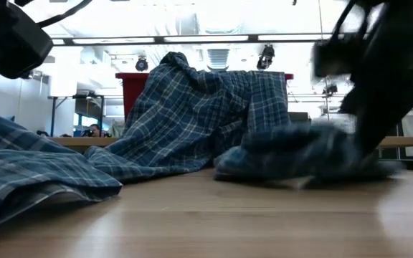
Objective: Fold Laundry from Bin
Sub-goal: Fold the blue patterned pants
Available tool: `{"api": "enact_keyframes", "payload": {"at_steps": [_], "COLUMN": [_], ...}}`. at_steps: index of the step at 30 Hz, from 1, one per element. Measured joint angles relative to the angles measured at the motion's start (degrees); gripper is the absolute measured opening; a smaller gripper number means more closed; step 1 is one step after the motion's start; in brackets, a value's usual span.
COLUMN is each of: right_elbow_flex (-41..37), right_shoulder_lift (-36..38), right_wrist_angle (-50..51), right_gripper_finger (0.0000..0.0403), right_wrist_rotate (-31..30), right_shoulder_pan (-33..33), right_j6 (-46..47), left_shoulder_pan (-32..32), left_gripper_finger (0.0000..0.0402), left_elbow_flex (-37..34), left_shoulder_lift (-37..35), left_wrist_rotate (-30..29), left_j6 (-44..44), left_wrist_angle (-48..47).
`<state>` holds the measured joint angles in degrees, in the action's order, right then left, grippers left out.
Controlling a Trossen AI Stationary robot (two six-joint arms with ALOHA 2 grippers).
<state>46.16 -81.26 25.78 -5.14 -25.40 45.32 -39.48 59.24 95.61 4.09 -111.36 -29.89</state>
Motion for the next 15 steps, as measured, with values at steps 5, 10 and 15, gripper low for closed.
{"api": "enact_keyframes", "payload": {"at_steps": [5,10,15], "right_elbow_flex": [0.0,0.0,1.3], "right_shoulder_lift": [8.2,11.3,9.8], "right_wrist_angle": [9.9,11.3,3.4], "right_gripper_finger": [0.0009,0.0009,0.0012], "right_wrist_rotate": [6.8,17.3,19.2], "right_shoulder_pan": [-8.4,-17.4,-24.1], "right_j6": [11.8,24.5,37.5], "left_shoulder_pan": [0.0,0.0,-0.1], "left_gripper_finger": [0.0261,0.0261,0.0261], "left_elbow_flex": [0.0,0.0,0.0], "left_shoulder_lift": [0.0,0.0,0.0], "left_wrist_rotate": [0.0,0.0,-0.3], "left_j6": [6.9,14.1,20.7], "left_wrist_angle": [-0.8,-1.5,-1.6]}}
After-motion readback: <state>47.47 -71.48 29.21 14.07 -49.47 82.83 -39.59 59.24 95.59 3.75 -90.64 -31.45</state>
